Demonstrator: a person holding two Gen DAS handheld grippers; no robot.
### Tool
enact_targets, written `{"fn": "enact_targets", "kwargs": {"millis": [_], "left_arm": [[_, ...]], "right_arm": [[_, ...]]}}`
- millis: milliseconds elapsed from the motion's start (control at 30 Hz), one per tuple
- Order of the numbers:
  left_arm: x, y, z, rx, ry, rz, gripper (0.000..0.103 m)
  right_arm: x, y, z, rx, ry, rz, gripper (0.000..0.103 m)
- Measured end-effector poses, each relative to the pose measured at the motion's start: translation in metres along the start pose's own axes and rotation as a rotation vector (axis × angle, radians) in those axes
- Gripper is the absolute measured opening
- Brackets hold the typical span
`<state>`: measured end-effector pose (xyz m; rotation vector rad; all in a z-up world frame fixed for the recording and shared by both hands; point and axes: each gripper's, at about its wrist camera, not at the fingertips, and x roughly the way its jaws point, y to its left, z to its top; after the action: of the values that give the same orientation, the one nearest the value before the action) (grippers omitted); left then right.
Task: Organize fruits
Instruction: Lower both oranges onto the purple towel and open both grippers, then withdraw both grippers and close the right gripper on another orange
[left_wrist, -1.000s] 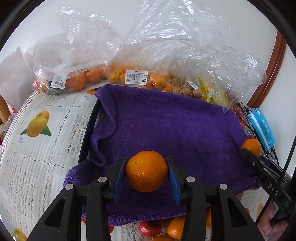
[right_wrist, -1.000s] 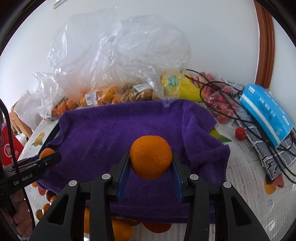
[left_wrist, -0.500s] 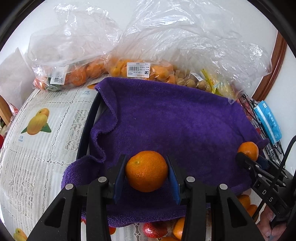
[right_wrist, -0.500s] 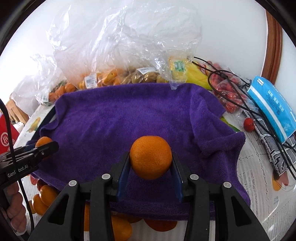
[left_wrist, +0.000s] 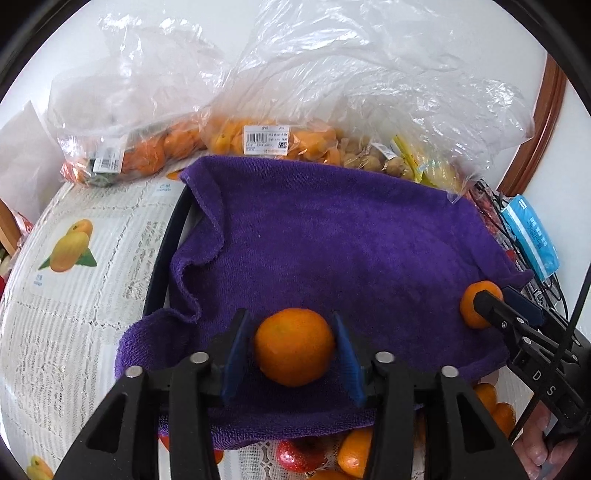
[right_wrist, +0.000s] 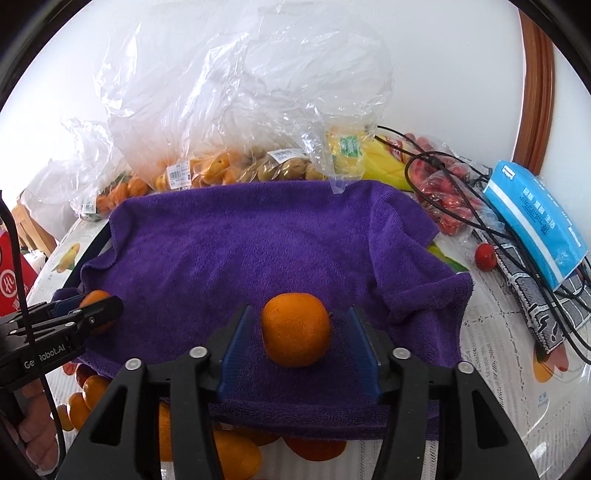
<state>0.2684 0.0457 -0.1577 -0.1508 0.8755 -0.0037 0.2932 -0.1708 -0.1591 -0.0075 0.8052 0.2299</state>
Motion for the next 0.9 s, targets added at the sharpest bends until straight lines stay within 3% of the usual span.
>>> {"fn": "enact_targets", "kwargs": {"millis": [33,100,200,433,667,900], "left_arm": [[-0.003,-0.002,0.0,0.012,-0.014,0.009,0.06],[-0.008,-0.006,-0.001,0.04,-0.046,0.025,0.064],[-0.012,-0.011,-0.001,0.062,-0.068,0.041,0.072],[-0.01,-0.009,0.001,0.053,-0.059,0.061,0.073],[-0.015,-0.007,0.001,0.054,-0.078,0.076,0.073],[-0.025,-0.007,0.0,0.045,-0.099,0.047,0.073]], "right_arm": [[-0.001,0.0,0.0,0.002,-0.005,0.002,0.059],[-0.003,-0.001,0.001,0.006,-0.017,-0.002,0.069],[-0.004,-0.002,0.002,0.015,-0.021,-0.021,0.074],[-0.01,-0.011,0.004,0.067,-0.051,-0.028,0.079],[-0.03,-0.005,0.005,0.014,-0.136,-0.067,0.079],[-0.053,0.003,-0.001,0.011,-0.164,-0.031,0.079]]}}
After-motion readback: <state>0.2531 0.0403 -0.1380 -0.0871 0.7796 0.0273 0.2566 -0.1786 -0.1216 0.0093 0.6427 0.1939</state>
